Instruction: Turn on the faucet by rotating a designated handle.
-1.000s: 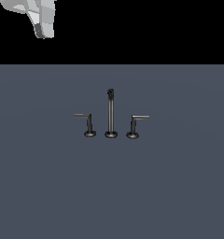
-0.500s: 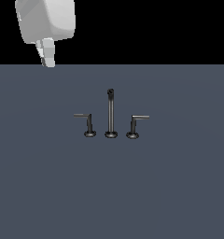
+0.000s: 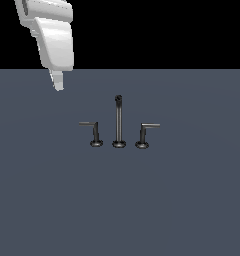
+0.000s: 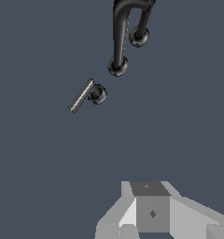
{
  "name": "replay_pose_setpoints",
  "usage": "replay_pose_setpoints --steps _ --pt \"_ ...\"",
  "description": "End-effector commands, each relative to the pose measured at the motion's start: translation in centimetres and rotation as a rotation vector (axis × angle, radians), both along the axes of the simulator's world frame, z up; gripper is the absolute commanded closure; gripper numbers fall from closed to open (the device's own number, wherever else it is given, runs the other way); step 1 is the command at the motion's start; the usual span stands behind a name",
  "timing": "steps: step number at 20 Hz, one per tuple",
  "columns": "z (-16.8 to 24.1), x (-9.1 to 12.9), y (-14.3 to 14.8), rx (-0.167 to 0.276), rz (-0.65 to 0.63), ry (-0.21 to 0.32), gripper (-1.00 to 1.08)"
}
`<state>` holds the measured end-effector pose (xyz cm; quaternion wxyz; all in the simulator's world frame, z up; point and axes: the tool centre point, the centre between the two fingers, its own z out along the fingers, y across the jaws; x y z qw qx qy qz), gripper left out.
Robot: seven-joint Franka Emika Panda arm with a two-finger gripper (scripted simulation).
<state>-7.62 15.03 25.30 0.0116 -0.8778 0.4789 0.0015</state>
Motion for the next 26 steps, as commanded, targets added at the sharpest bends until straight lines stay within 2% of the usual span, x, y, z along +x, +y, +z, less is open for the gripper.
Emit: replay_pose_setpoints --steps 1,14,26 --pt "-1.0 1.1 0.2 0.0 -0.044 0.0 1.08" --pt "-6.8 6.9 0.4 -0.008 -0.281 0.006 1.08" --pt "-12.9 13.1 -1.1 -0.019 -0.533 0.011 1.08"
